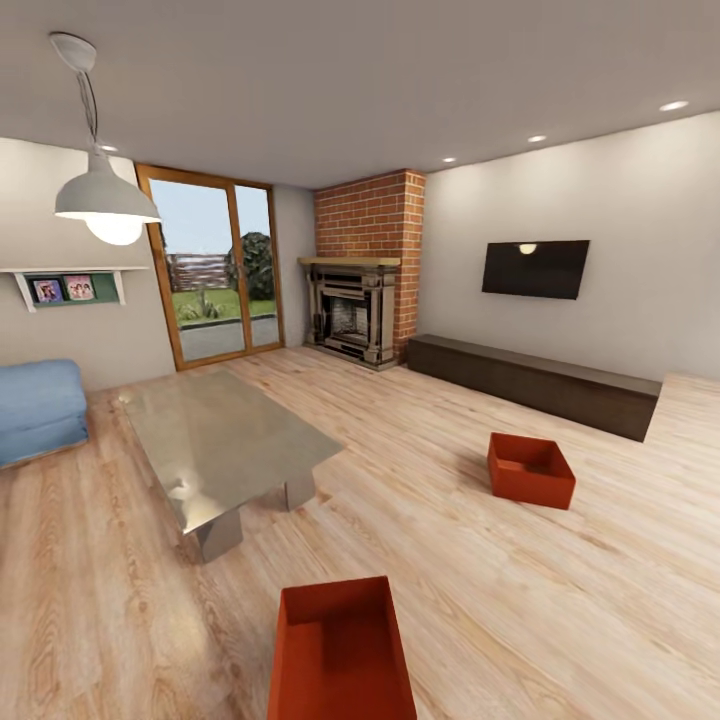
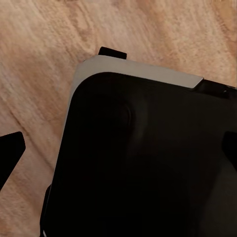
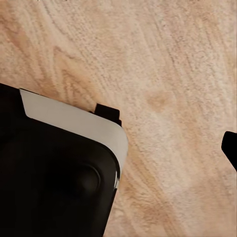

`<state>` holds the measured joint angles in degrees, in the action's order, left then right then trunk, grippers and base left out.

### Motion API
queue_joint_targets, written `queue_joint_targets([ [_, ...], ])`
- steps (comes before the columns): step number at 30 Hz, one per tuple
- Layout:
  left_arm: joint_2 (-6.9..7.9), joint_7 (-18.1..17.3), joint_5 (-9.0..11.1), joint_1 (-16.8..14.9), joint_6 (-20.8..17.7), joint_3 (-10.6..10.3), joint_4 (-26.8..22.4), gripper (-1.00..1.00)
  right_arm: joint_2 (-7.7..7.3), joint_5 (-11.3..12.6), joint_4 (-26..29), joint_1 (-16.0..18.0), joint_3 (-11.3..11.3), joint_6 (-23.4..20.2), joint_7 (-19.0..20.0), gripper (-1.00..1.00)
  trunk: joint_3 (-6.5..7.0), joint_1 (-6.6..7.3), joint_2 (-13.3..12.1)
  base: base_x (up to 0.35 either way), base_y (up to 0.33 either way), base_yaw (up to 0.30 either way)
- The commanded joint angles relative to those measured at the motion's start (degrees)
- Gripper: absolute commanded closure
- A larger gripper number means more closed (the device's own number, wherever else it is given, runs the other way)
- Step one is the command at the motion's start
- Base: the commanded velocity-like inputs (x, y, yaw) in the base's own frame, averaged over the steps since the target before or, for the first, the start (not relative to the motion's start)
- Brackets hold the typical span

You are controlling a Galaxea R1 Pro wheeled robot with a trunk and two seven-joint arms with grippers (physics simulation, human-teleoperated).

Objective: Move the two storage containers from the living room to the garage. In the garage, place one container on the floor and stack the other container on top of it (either order is fine).

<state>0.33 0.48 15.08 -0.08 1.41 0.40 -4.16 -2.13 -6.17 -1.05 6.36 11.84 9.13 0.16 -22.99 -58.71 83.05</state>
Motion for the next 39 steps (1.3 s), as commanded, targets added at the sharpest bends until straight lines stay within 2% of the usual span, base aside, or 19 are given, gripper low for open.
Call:
queue_joint_targets([
  [1,0.01,0.05,0.23,-0.01,0.1,-0.01,0.0,-1.0,0.0,-0.59,-0.11,0.06,-0.15,0.26,0.02,-1.0,-0.06,-0.01,0.03,0.199,0.0,0.0],
  [10,0.06,0.05,0.26,-0.01,0.1,0.0,0.01,-1.0,0.22,-0.58,-0.1,0.06,-0.15,0.18,0.02,-1.0,-0.06,-0.01,0.03,0.258,0.0,0.0],
  [20,0.03,0.05,0.3,-0.01,0.1,0.02,-0.04,-1.0,0.28,-0.52,-0.1,0.06,-0.06,0.1,0.02,-1.0,-0.06,-0.01,0.03,0.046,0.0,0.0],
  [28,0.03,0.05,0.35,-0.01,0.12,0.04,-0.04,-1.0,0.29,-0.51,-0.1,0.06,-0.06,0.1,0.02,-1.0,-0.06,-0.01,0.03,0.233,0.0,0.0],
  [33,0.03,0.05,0.39,-0.01,0.17,0.04,-0.05,-1.0,0.29,-0.51,-0.1,0.06,-0.09,0.12,0.02,-1.0,-0.06,-0.01,0.03,0.053,0.0,0.003],
  [39,0.03,0.05,0.37,-0.01,0.17,0.04,-0.05,-1.0,0.21,-0.51,-0.1,0.06,-0.22,0.18,0.02,-1.0,-0.06,-0.01,0.03,0.004,0.0,0.175],
])
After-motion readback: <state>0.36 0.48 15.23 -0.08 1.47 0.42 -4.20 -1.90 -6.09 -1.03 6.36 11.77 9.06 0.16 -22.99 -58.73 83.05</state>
